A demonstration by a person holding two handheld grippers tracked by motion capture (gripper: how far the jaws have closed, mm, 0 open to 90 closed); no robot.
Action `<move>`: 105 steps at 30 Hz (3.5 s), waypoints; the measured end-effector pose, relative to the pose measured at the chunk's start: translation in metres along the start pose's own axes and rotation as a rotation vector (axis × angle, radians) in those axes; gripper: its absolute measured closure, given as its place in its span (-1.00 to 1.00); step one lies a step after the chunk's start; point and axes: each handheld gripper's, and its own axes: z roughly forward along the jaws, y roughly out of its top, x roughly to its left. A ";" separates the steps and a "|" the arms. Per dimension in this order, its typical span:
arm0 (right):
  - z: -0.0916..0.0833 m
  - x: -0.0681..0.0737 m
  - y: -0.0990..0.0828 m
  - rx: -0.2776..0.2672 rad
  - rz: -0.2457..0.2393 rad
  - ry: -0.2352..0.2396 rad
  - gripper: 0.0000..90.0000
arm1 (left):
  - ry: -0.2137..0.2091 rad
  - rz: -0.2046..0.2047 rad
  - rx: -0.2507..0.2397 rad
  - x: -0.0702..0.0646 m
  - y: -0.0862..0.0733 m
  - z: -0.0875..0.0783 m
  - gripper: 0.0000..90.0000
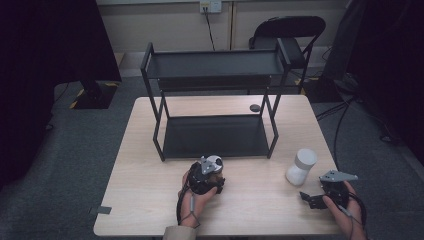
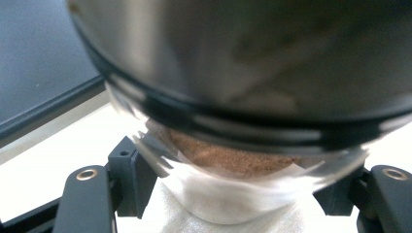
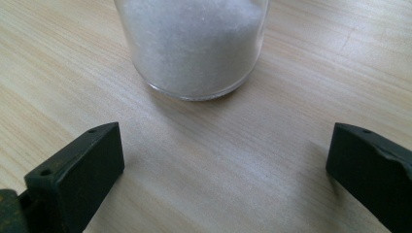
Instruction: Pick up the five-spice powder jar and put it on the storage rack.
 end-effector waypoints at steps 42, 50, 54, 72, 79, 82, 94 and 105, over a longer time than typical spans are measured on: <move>0.000 0.000 0.000 0.000 0.000 0.000 -1.00 | -0.017 -0.004 0.004 0.023 0.087 -0.021 -0.34; 0.000 0.000 0.000 0.000 0.000 0.000 -1.00 | -0.042 -0.007 -0.013 0.029 0.102 -0.026 -0.34; 0.000 0.000 0.000 0.000 0.000 0.000 -1.00 | -0.037 0.007 -0.007 0.028 0.114 -0.030 -0.34; 0.000 0.000 0.000 0.000 0.001 0.000 -1.00 | -0.046 0.032 -0.016 0.031 0.162 -0.055 -0.34; 0.000 0.000 0.000 -0.002 -0.001 0.000 -1.00 | -0.040 0.044 -0.019 0.034 0.182 -0.065 -0.34; 0.000 0.000 0.000 -0.002 -0.002 0.000 -1.00 | -0.039 0.051 -0.024 0.034 0.189 -0.069 -0.34; 0.000 0.000 0.000 -0.002 -0.001 0.000 -1.00 | -0.044 0.066 -0.032 0.032 0.210 -0.081 -0.34; 0.000 0.000 0.000 0.000 -0.002 0.000 -1.00 | -0.047 0.063 -0.044 0.033 0.225 -0.090 -0.34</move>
